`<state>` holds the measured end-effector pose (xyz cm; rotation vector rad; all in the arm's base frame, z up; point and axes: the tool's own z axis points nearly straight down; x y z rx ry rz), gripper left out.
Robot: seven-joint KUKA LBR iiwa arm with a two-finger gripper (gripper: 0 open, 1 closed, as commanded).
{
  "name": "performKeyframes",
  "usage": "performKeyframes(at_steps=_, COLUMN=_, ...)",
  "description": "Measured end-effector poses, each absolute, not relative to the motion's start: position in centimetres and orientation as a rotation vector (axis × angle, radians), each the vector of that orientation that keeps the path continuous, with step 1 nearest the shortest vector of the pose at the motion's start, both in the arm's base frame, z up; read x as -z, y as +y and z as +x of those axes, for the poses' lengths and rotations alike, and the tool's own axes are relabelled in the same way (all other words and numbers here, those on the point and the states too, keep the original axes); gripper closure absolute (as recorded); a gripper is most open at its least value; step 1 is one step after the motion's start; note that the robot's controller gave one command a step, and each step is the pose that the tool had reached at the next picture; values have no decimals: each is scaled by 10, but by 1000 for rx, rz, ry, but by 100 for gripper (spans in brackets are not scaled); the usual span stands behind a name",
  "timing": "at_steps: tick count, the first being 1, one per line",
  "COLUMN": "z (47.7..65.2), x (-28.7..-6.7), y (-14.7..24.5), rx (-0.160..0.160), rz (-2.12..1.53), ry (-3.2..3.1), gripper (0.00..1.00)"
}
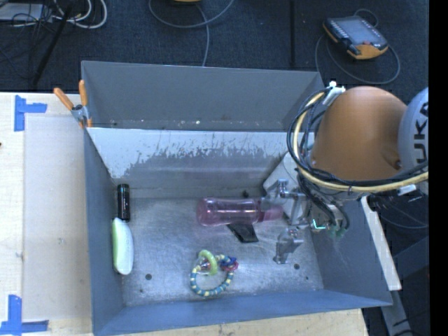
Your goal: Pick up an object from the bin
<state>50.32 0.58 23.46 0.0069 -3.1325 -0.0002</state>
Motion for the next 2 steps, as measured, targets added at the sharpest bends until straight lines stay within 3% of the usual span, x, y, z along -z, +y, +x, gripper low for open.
performKeyframes(at_steps=1, z=505, x=-238, y=6, rx=0, rz=7, ry=-3140, gripper=0)
performKeyframes(at_steps=2, z=540, x=-172, y=24, rx=1, rz=8, ry=-3146, gripper=0)
